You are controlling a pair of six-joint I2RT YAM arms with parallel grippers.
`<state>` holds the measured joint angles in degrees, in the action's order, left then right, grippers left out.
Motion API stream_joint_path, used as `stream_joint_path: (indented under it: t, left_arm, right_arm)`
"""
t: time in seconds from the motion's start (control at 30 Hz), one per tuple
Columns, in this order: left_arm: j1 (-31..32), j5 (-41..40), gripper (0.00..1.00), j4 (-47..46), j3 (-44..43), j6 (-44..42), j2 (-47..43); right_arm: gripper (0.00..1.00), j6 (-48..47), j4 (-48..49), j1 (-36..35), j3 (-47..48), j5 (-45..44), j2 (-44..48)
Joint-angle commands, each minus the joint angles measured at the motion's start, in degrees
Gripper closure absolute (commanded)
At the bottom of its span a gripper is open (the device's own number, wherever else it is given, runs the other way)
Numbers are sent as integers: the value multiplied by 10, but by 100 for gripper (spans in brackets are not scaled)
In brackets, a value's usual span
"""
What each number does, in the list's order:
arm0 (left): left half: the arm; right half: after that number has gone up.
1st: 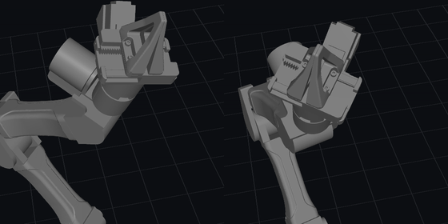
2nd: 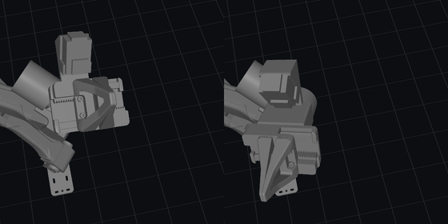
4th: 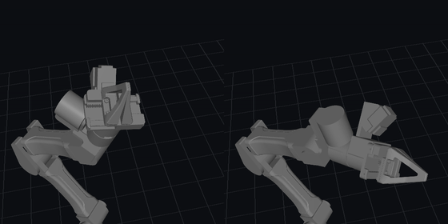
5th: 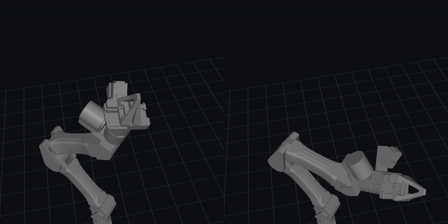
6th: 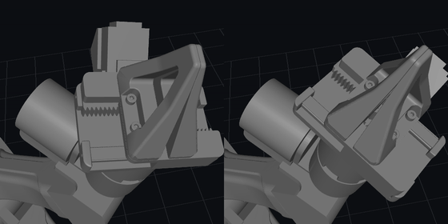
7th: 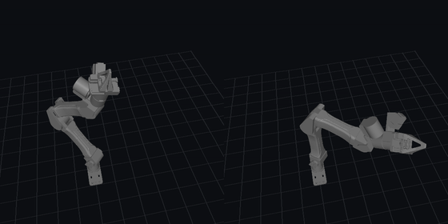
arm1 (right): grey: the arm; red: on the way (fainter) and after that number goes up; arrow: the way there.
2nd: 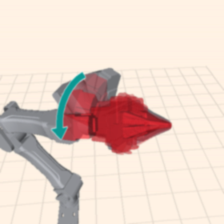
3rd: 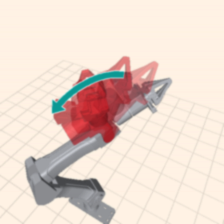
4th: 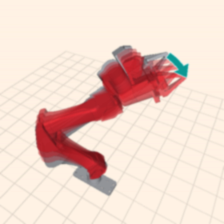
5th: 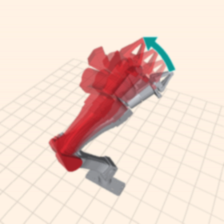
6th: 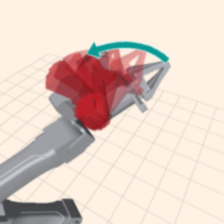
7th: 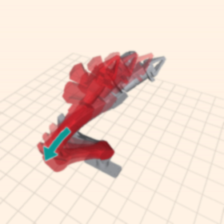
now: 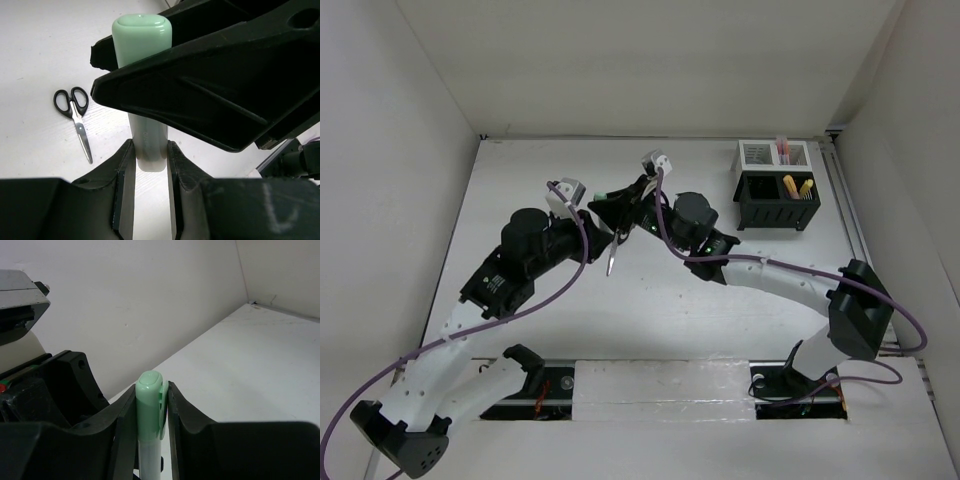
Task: Sort the stationery into containers
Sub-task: Place the pen in the storage box.
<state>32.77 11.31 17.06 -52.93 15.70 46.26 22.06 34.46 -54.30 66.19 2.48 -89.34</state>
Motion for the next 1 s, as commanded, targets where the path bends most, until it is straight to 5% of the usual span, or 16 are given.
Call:
stream_joint_path:
  t: [0.0, 0.03, 0.07, 0.1, 0.13, 0.17, 0.33, 0.6, 0.83, 0.97]
  left_arm:
    - [4, 13, 100, -24, 0, -2, -16]
    - [4, 2, 92, -17, 0, -2, -16]
    - [4, -10, 73, -17, 0, -2, -16]
    - [4, -40, 27, -11, 5, 5, -23]
    - [4, -51, 5, -11, 5, 6, -23]
    - [4, -60, 0, -11, 5, 6, -31]
    - [4, -89, 0, 0, 11, 12, -43]
    - [4, -198, 0, 31, 11, 49, -14]
    - [4, -198, 0, 37, 0, 50, 21]
    - [4, -198, 0, 37, 0, 50, 13]
  right_arm:
    - [100, -18, 5, 2, 26, -13, 3]
    - [100, -24, 11, 2, 20, -13, 3]
    - [100, -24, 11, 2, 15, -13, 12]
    - [100, -39, 11, 8, 15, -13, 21]
    - [100, -44, 18, 16, 6, -25, 28]
    - [100, -52, 25, 22, -4, -25, 42]
    - [100, -98, 79, 115, -47, 7, 81]
    - [100, -200, 313, 428, -224, 99, 127]
    - [100, -173, 352, 638, -244, 189, 91]
    - [100, -156, 366, 699, -244, 226, 61]
